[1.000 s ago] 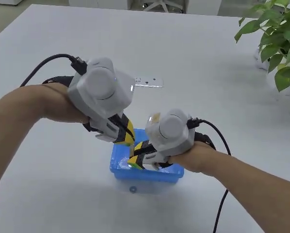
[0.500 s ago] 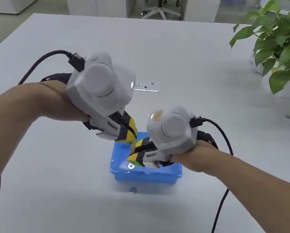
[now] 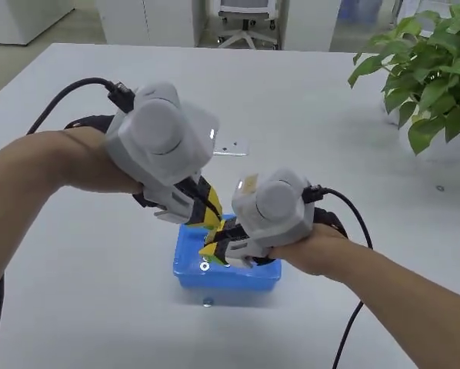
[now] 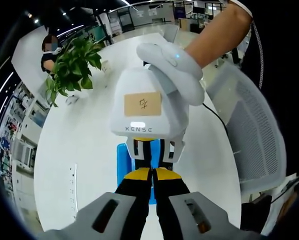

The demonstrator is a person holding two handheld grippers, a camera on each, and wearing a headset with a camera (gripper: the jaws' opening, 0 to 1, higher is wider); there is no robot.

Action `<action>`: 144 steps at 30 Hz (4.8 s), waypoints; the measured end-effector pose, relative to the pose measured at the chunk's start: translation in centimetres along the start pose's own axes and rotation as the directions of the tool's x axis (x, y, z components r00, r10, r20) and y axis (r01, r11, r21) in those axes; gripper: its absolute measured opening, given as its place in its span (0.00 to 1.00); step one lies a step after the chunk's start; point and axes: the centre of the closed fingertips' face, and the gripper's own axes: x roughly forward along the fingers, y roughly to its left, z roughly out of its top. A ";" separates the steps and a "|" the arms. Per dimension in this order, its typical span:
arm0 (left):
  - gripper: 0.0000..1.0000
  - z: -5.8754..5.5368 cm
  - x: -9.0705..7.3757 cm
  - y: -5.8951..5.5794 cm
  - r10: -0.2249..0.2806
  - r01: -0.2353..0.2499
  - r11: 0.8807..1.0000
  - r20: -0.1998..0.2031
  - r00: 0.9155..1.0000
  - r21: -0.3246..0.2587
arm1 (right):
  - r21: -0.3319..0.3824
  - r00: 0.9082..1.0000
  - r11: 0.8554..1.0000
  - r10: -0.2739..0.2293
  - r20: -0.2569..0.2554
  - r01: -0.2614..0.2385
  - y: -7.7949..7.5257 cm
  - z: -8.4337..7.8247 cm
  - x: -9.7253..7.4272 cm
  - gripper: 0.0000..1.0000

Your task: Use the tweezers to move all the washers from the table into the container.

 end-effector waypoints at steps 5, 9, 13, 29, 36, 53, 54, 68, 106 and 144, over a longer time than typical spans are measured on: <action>0.05 0.6 -0.3 -0.7 0.004 -0.004 1.000 0.001 1.000 0.011 | -0.008 1.000 1.000 -0.009 0.003 0.009 0.7 0.4 -0.5 0.12; 0.05 1.0 -0.4 -1.3 0.006 -0.006 1.000 0.006 1.000 0.017 | -0.023 1.000 0.999 -0.024 0.010 0.025 1.2 0.7 -0.8 0.12; 0.05 1.3 -0.3 -2.1 0.003 -0.003 1.000 0.012 1.000 0.022 | -0.031 0.999 0.999 -0.030 0.015 0.030 1.8 0.6 -0.9 0.12; 0.05 -0.1 1.1 -4.4 -0.023 0.023 1.000 0.016 1.000 -0.019 | -0.039 1.000 0.999 -0.007 0.030 0.008 4.4 -0.9 0.2 0.12; 0.05 -1.0 1.7 -4.7 -0.033 0.034 0.999 0.012 0.999 -0.037 | -0.033 0.999 0.999 0.000 0.037 0.001 4.7 -1.6 0.9 0.12; 0.05 -3.1 3.0 -4.7 -0.066 0.066 0.995 -0.005 0.998 -0.075 | -0.022 1.000 1.000 0.023 0.020 -0.022 4.9 -3.6 2.3 0.11; 0.05 -3.3 3.1 -4.6 -0.068 0.067 0.995 -0.007 0.998 -0.077 | -0.019 1.000 1.000 0.025 0.019 -0.024 4.8 -3.7 2.4 0.11; 0.05 -4.4 4.0 -4.8 -0.089 0.087 0.991 -0.020 0.996 -0.103 | -0.006 0.999 0.999 0.039 0.003 -0.039 4.7 -5.1 3.3 0.11; 0.05 -4.7 4.7 -4.3 -0.106 0.104 0.988 -0.013 0.994 -0.117 | 0.019 0.999 0.999 0.041 0.009 -0.041 4.3 -6.1 4.0 0.12; 0.05 -5.1 4.5 -3.8 -0.095 0.093 0.989 -0.017 0.995 -0.118 | 0.042 0.999 0.998 0.052 0.002 -0.052 4.1 -6.0 4.1 0.10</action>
